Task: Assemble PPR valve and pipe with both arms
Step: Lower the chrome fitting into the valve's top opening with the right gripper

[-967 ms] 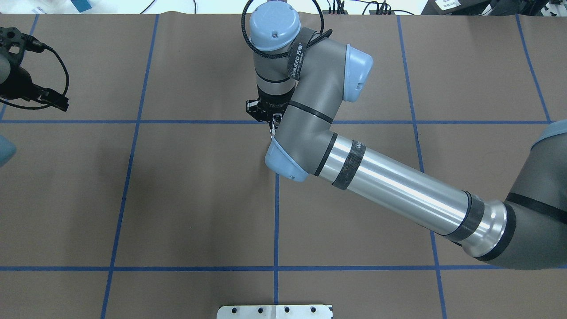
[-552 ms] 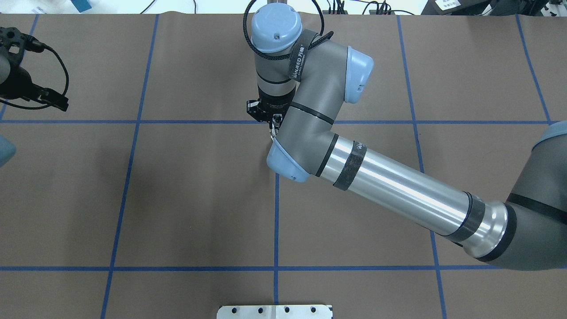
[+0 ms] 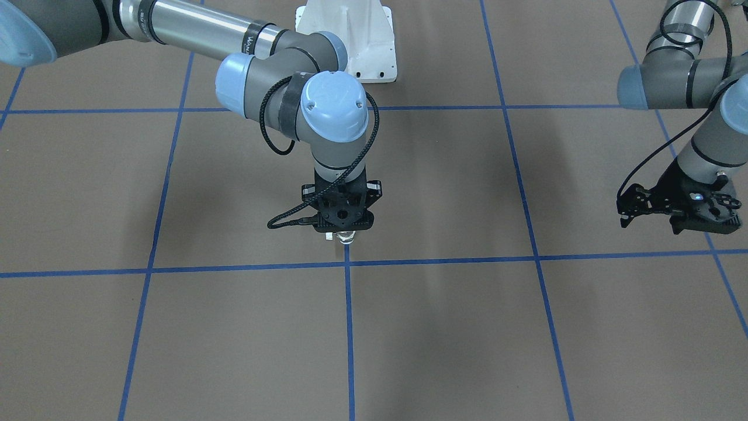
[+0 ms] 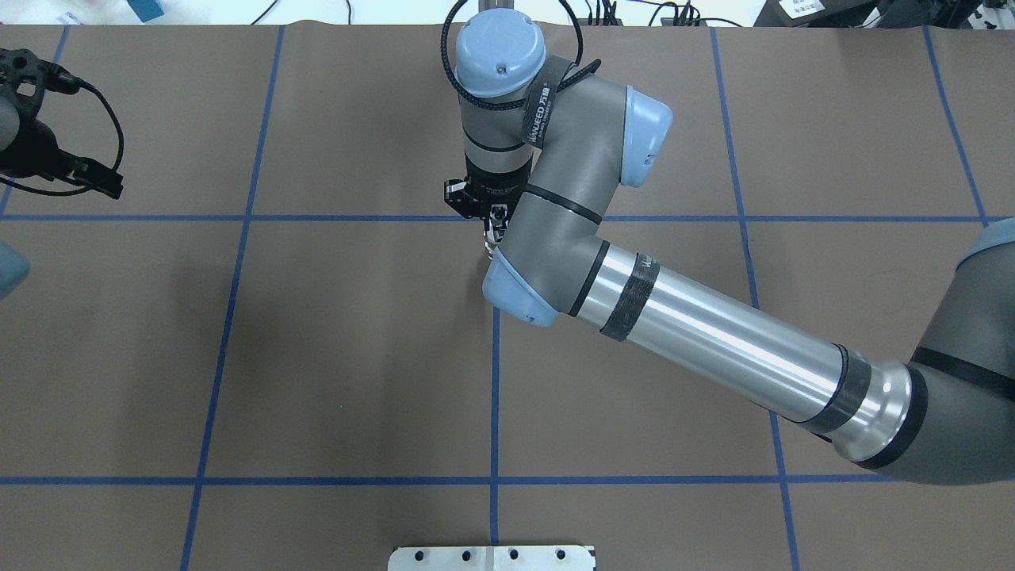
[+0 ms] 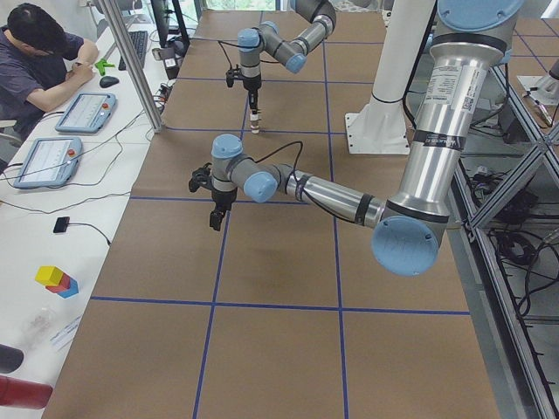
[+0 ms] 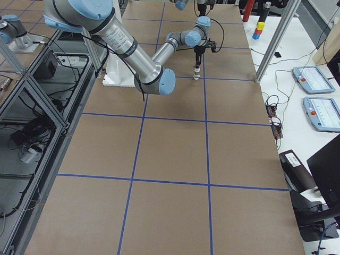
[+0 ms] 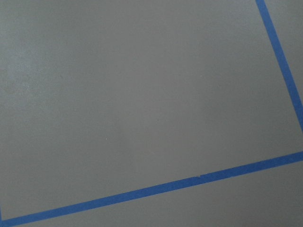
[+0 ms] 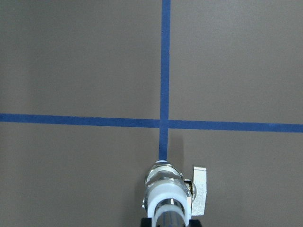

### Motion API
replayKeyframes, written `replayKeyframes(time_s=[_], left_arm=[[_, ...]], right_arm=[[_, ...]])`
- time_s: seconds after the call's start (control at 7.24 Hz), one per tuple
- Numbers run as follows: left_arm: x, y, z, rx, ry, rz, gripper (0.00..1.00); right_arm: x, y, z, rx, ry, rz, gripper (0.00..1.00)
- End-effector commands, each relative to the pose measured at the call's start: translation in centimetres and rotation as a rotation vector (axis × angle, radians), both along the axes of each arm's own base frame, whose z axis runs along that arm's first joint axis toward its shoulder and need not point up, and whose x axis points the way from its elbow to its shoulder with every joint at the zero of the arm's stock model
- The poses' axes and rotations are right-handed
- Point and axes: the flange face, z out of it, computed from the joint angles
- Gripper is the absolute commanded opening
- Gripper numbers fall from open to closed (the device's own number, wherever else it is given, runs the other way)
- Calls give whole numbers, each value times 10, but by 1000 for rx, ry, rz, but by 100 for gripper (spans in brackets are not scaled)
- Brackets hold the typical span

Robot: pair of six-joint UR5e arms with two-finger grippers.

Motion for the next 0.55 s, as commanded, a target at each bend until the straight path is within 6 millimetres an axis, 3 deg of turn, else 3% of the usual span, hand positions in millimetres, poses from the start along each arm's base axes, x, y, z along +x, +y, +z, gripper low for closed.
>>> replayKeyframes(time_s=[0.0, 0.14, 0.41], left_arm=[[0, 0, 0, -1, 0, -1, 100], [0, 0, 1, -1, 0, -1, 100], [-1, 1, 0, 0, 1, -2, 100]], right_arm=[[0, 0, 4, 9, -16, 1, 57], [0, 0, 3, 9, -18, 2, 98], [0, 0, 2, 11, -20, 2, 99]])
